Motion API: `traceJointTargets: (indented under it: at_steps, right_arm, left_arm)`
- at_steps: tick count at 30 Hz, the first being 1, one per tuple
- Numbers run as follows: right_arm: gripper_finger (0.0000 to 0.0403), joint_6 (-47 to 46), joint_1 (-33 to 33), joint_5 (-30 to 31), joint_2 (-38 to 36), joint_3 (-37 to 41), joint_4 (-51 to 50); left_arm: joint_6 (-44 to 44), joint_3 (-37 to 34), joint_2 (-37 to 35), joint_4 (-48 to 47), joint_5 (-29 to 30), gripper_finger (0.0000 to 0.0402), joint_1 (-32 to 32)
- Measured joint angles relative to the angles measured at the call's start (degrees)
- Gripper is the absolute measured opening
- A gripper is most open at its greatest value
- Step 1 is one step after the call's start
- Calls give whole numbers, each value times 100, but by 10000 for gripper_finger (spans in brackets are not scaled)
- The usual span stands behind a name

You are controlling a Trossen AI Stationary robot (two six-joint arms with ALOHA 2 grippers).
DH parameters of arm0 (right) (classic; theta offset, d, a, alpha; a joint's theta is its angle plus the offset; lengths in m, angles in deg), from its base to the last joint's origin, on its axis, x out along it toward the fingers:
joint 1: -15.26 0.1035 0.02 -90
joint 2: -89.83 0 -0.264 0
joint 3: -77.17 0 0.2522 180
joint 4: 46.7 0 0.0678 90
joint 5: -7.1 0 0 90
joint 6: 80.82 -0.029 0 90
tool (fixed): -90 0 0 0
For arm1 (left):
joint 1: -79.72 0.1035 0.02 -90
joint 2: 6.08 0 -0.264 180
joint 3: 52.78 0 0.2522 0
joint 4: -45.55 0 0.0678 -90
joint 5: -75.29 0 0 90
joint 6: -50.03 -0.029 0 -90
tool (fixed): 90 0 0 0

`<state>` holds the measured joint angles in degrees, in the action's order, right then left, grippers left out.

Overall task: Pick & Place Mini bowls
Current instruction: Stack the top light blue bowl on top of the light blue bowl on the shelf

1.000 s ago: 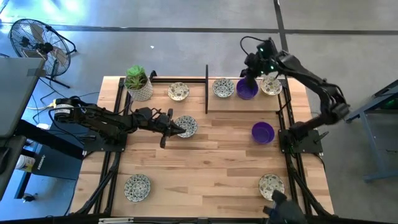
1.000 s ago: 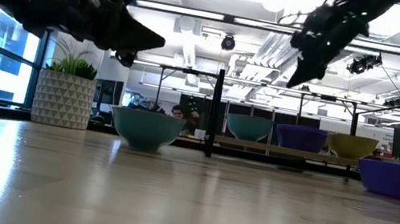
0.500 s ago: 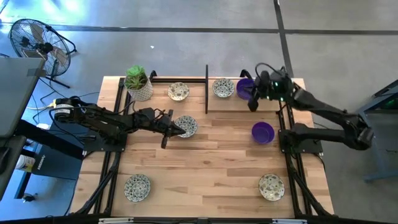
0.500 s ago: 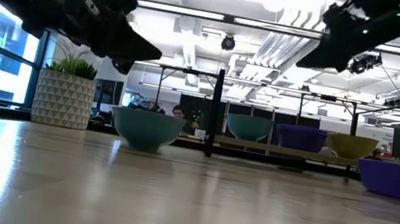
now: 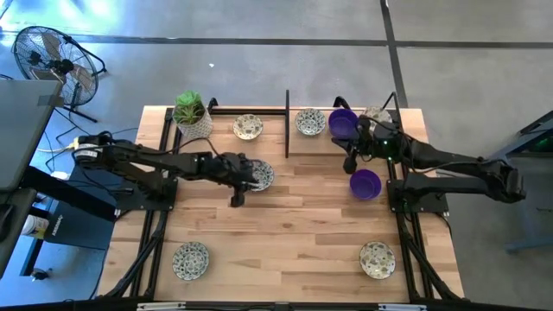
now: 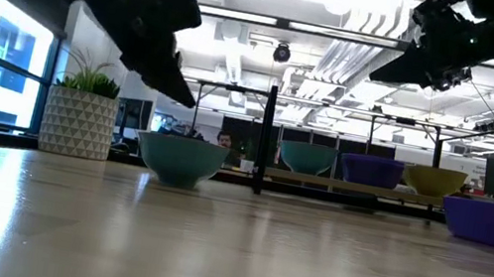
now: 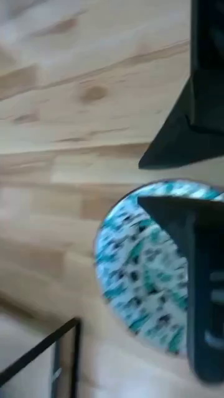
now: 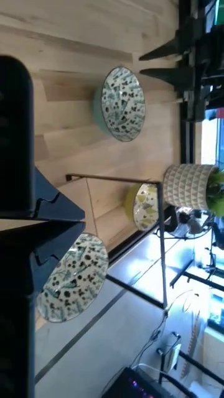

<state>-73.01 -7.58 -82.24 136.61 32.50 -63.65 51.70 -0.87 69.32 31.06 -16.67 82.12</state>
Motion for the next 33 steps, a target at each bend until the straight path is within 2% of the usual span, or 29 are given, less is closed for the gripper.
traceJointTargets:
  at_steps: [2, 7, 10, 13, 17, 21, 29, 33]
  right_arm:
    - [0, 10, 85, 7, 0, -1, 26]
    - [0, 120, 229, 14, 2, -1, 49]
    - [0, 122, 273, 43, 2, -1, 54]
    - [0, 121, 277, 29, 2, -1, 60]
    - [0, 122, 277, 11, 4, -3, 84]
    - [0, 121, 277, 9, 4, -3, 95]
    - [0, 121, 277, 7, 4, -5, 95]
    - [0, 121, 277, 7, 4, -5, 95]
  left_arm:
    - [-35, 157, 33, -441, 187, 109, -188]
    - [-35, 231, 382, -805, 1029, 174, -560]
    - [-27, 253, 566, -736, 1341, 192, -655]
    - [8, 243, 825, -712, 1629, 193, -660]
    - [5, 245, 1014, -635, 1731, 179, -654]
    - [-33, 245, 1193, -637, 1823, 146, -658]
    - [-394, 392, 1198, -639, 1634, 17, -654]
    - [-535, 926, 1200, -710, 1075, 20, -663]
